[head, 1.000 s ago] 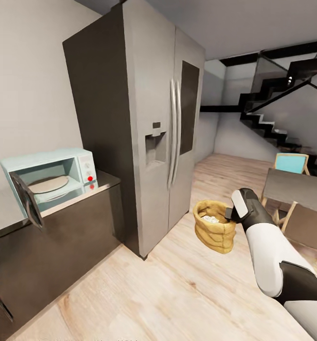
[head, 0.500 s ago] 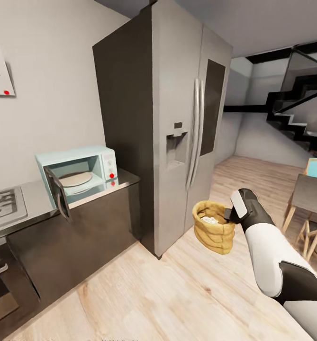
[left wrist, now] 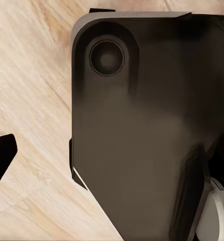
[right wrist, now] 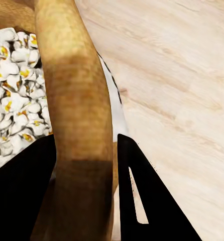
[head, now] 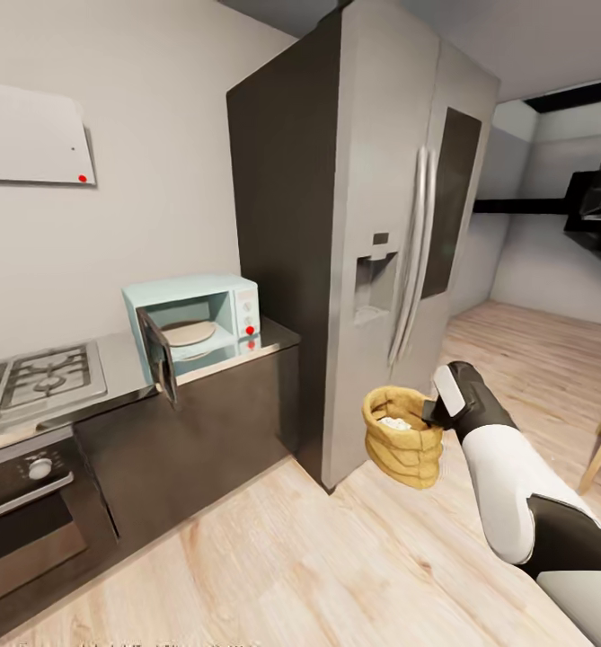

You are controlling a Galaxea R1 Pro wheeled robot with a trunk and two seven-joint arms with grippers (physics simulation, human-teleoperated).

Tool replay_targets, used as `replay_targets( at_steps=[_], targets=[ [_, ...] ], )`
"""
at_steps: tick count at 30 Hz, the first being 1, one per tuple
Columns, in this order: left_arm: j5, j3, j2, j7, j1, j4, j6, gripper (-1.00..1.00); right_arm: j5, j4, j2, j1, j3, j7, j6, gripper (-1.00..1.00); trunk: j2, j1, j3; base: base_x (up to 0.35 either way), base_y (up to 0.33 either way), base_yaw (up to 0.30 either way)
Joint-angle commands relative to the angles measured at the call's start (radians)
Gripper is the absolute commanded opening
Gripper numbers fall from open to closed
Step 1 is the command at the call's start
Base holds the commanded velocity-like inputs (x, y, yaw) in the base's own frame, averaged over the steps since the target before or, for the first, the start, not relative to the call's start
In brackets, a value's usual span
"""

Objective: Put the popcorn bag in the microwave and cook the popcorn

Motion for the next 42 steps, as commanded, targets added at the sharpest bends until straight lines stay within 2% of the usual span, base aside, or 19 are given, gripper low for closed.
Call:
replay_targets(
  at_steps=[1, 13, 42],
  targets=[
    [0.004, 0.001, 0.0, 0.001, 0.0, 0.0, -0.002, 1.0, -0.009, 0.001, 0.005, -0.001, -0.001, -0.009, 0.002, -1.0, -0.001, 0.0, -0.001, 0.0, 0.0, 0.268],
    [0.004, 0.001, 0.001, 0.001, 0.0, 0.0, -0.003, 1.0, -0.01, 0.004, 0.026, -0.001, -0.001, -0.005, 0.002, -1.0, -0.001, 0.0, -0.001, 0.0, 0.0, 0.268],
    [0.004, 0.001, 0.0, 0.001, 0.0, 0.0, -0.004, 1.0, -0.01, 0.004, 0.027, -0.001, -0.001, -0.005, 0.002, -1.0, -0.001, 0.0, -0.001, 0.0, 0.0, 0.268]
  ],
)
